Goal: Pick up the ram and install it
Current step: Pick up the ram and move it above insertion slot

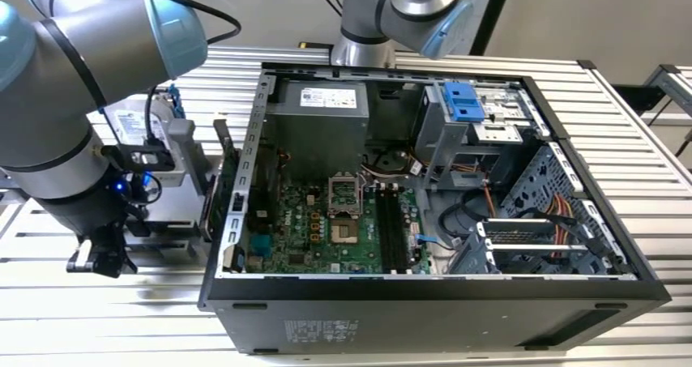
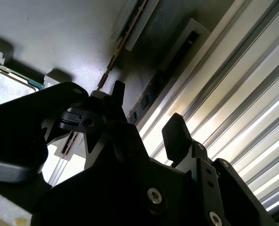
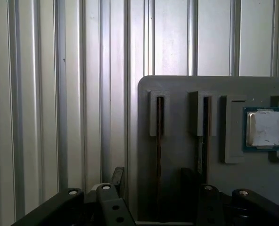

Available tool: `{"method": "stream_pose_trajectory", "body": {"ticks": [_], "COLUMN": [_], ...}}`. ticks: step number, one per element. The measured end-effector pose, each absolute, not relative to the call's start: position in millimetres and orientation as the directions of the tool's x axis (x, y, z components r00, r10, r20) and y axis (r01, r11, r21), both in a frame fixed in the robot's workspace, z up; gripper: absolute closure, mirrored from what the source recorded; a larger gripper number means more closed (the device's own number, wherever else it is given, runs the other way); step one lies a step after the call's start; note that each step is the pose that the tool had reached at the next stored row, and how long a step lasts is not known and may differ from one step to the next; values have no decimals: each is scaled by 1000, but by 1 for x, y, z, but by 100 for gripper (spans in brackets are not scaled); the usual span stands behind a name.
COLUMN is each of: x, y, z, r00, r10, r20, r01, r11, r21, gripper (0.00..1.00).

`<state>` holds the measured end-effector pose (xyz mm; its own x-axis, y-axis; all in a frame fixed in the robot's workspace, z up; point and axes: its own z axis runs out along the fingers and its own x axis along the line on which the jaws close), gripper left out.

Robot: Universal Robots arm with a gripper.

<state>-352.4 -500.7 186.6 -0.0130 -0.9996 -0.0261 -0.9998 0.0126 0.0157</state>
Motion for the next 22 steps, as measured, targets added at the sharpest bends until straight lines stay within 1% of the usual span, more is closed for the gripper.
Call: {"method": "stream_pose_trajectory", "body": {"ticks": [7, 8, 22], "x": [-352, -352, -352], "y": [-501, -501, -501], "z": [186, 186, 186], "r00": [-13, -13, -13], "r10": [-1000, -1000, -1000], "r20": [-26, -26, -26], "r01": [-1000, -1000, -1000], "r11": [13, 13, 13], "r21": [16, 16, 16], "gripper": [0, 100, 100]}}
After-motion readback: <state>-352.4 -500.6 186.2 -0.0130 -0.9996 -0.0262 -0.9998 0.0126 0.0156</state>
